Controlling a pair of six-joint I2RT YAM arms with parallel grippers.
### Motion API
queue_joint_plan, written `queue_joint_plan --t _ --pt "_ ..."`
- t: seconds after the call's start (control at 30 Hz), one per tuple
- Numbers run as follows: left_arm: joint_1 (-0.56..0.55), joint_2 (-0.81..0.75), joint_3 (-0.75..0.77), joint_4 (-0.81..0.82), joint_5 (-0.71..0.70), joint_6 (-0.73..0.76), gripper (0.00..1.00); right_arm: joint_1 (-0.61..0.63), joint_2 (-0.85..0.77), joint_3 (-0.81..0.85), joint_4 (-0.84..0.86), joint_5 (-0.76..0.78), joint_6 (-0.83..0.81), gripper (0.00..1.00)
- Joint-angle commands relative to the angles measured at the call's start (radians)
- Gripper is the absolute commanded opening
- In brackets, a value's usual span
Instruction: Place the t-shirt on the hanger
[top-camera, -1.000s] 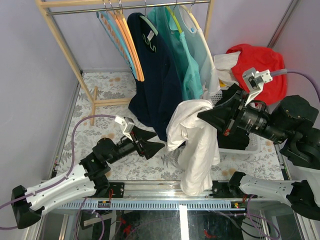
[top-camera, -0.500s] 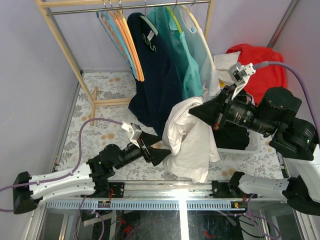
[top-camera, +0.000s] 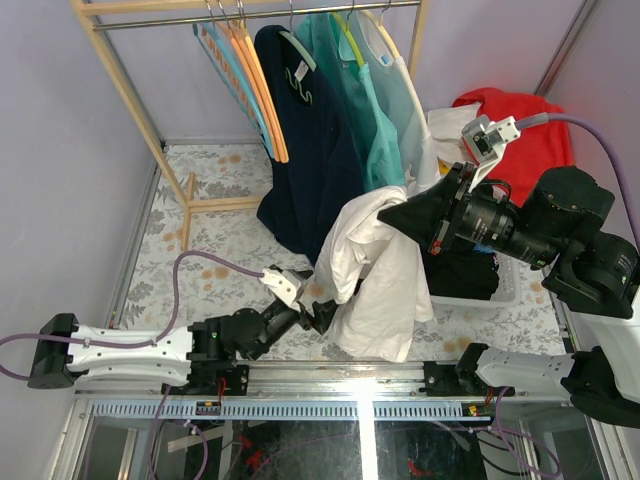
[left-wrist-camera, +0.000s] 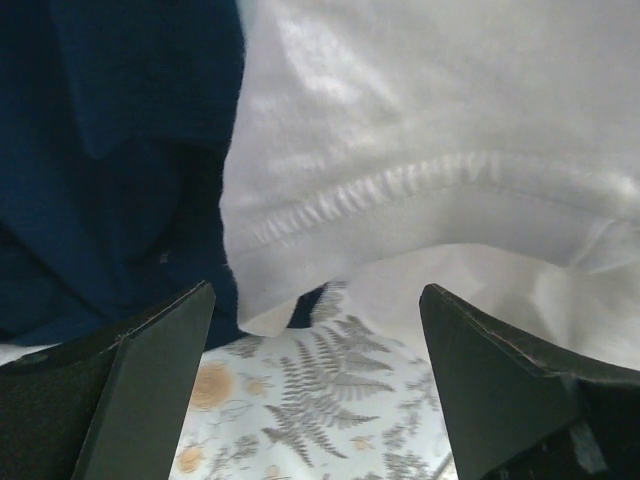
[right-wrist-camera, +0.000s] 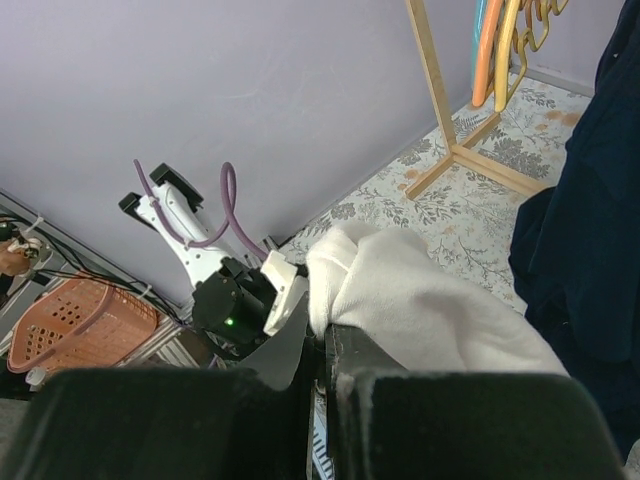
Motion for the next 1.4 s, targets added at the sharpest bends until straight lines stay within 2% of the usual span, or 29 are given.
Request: queue_joint_plan --t 0.0,0.17,0.4,0.6,0.7,0.9,1.0,1.03,1.23,1.37 --pt "-0.018 0.032 0.02 0.109 -0.218 0.127 0.84 -0.001 -0.014 0.034 0.052 -0.03 -0.017 0.0" --pt "-0.019 0.023 0.017 0.177 -0.226 0.169 0.84 -0.001 -0.03 0.022 0.038 -0.017 -0.02 0.0" --pt "-0.018 -0.041 0.004 0.225 -0.137 0.209 0.86 -0.001 -0.047 0.005 0.033 -0.017 -0.02 0.0" --pt "-0.017 0.069 0.077 0.237 -0.073 0.229 0.84 0.0 -0.054 -0.019 0.046 -0.027 -0.013 0.0" --pt "-0.012 0.123 0.106 0.254 -0.069 0.238 0.74 0.0 -0.049 -0.02 0.046 -0.034 -0.007 0.0" --pt "0.002 0.103 0.142 0.2 -0.071 0.23 0.26 -0.001 -0.069 -0.036 0.039 -0.021 0.001 0.0" --pt "0.0 0.045 0.179 0.116 -0.093 0.216 0.05 -0.001 -0.089 -0.06 0.035 -0.012 0.005 0.0" --pt "0.002 0.027 0.206 0.07 -0.104 0.208 0.01 0.0 -0.097 -0.074 0.034 -0.008 0.004 0.0" --pt "0.002 0.025 0.459 -0.324 -0.218 0.125 0.0 -0.001 -0.154 -0.165 0.03 0.038 0.016 0.0" --pt "0.001 0.064 0.62 -0.49 -0.268 0.107 0.0 -0.001 -0.176 -0.245 0.038 0.076 0.026 0.0"
